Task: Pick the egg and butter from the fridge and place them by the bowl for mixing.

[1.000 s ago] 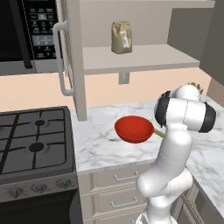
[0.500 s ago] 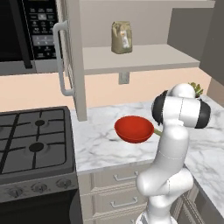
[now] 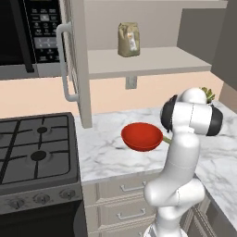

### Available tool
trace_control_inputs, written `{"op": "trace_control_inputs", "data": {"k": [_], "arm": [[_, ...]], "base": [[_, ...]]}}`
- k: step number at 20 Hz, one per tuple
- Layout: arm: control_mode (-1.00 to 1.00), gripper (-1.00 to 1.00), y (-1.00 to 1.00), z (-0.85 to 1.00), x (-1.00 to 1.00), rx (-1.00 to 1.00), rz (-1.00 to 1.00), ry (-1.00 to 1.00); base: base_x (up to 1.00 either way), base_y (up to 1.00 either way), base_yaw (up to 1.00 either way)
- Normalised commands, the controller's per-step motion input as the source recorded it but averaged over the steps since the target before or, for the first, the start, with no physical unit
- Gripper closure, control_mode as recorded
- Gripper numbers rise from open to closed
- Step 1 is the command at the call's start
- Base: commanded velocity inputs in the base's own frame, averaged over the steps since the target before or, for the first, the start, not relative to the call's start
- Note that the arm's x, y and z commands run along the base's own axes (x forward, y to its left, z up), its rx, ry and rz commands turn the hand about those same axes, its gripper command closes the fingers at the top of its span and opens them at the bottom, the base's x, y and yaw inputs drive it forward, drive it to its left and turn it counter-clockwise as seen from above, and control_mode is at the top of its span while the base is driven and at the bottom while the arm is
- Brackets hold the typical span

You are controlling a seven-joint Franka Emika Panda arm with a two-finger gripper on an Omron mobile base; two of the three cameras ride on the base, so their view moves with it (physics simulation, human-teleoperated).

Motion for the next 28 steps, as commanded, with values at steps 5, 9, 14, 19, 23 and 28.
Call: {"op": "trace_control_inputs", "data": {"k": [5, 9, 14, 19, 23, 28], "arm": [[-1.0, -1.0, 0.24, 0.45, -0.05, 0.0, 0.0, 0.0], [-1.0, -1.0, 0.48, 0.54, -0.15, -0.03, 0.0, 0.0], [-1.0, -1.0, 0.53, 0.53, -0.3, -0.02, 0.0, -0.01], [-1.0, -1.0, 0.14, 0.41, -0.75, -0.01, -0.05, -0.02], [-1.0, -1.0, 0.04, 0.39, -0.77, 0.0, -0.08, -0.03], [-1.0, -1.0, 0.25, 0.5, -0.74, -0.02, -0.12, 0.0]], "base": [[0.0, 0.0, 0.0], [0.0, 0.0, 0.0], [0.0, 0.0, 0.0], [0.0, 0.0, 0.0], [0.0, 0.0, 0.0], [0.0, 0.0, 0.0]]}}
